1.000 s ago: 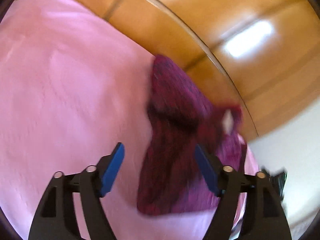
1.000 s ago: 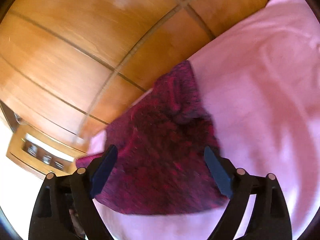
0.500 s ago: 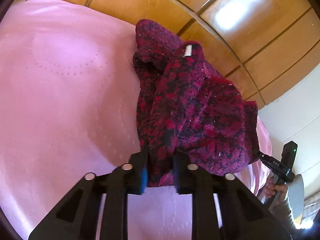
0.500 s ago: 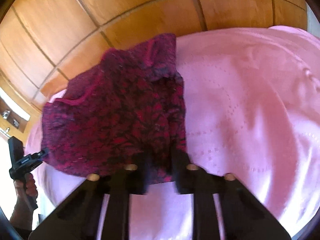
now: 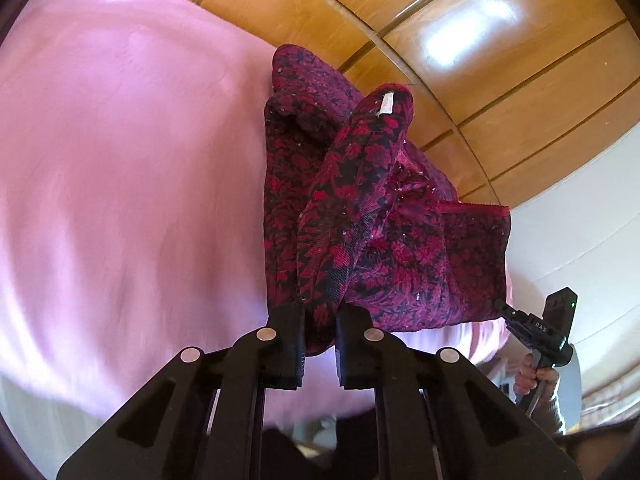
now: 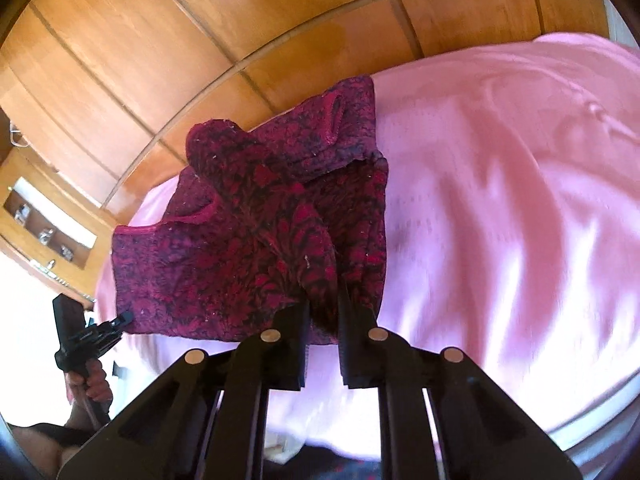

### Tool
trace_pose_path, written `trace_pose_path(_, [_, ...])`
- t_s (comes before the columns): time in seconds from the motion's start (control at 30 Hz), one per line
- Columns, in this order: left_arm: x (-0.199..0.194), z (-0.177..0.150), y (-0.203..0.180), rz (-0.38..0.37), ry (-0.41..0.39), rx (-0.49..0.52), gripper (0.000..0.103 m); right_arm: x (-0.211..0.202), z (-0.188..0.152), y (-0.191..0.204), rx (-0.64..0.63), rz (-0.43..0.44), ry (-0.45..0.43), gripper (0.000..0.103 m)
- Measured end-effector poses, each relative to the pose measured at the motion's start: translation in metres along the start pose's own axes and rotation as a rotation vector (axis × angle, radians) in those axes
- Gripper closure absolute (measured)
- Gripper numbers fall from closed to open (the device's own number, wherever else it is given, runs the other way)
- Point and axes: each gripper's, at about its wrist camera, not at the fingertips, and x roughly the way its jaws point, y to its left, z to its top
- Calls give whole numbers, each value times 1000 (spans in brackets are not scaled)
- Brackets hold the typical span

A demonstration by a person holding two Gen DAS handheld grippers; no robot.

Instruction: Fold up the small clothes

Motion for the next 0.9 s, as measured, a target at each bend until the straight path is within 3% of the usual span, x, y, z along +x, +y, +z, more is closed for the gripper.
trace_pose_path(0.1, [-7, -19, 0, 11, 34, -15, 93, -3, -13, -11, 19, -18, 54, 93])
trace_pose_path(0.2, [-6, -26, -9, 47, 46, 34, 89, 4, -18, -16, 16, -50, 100, 91])
trace_pose_path(0.3, [-8, -10, -16, 98, -2, 69, 74, 9, -2, -8, -16, -87, 76, 73])
trace_pose_path(0.33, [-11, -4, -18, 96, -16, 83, 60, 8, 8, -2, -41, -84, 44, 60])
trace_pose_path(0.37, [-13, 4, -21, 113, -41, 106, 50, 6, 17, 4, -68, -92, 11, 53])
trace_pose_path(0.4, [-15, 9, -25, 127, -62, 130, 47, 3, 19, 11, -94, -104, -12, 46])
trace_pose_path(0.53, [-9, 30, -43, 138, -74, 227, 47, 5, 34, 45, -261, -149, -86, 40])
trace_pose_path(0.7, [17, 41, -57, 159, -38, 349, 47, 39, 45, 76, -459, -235, -102, 40])
trace_pose_path(0.8, [36, 44, -54, 156, 0, 365, 47, 68, 46, 81, -522, -286, -68, 46])
trace_pose_path(0.83, [42, 45, -52, 145, 16, 360, 57, 77, 47, 81, -541, -317, -49, 52])
trace_pose_path(0.87, [44, 45, -49, 148, 22, 360, 78, 79, 46, 75, -550, -330, -37, 60])
trace_pose_path(0.9, [45, 45, -50, 160, 16, 365, 82, 83, 47, 72, -551, -338, -9, 80])
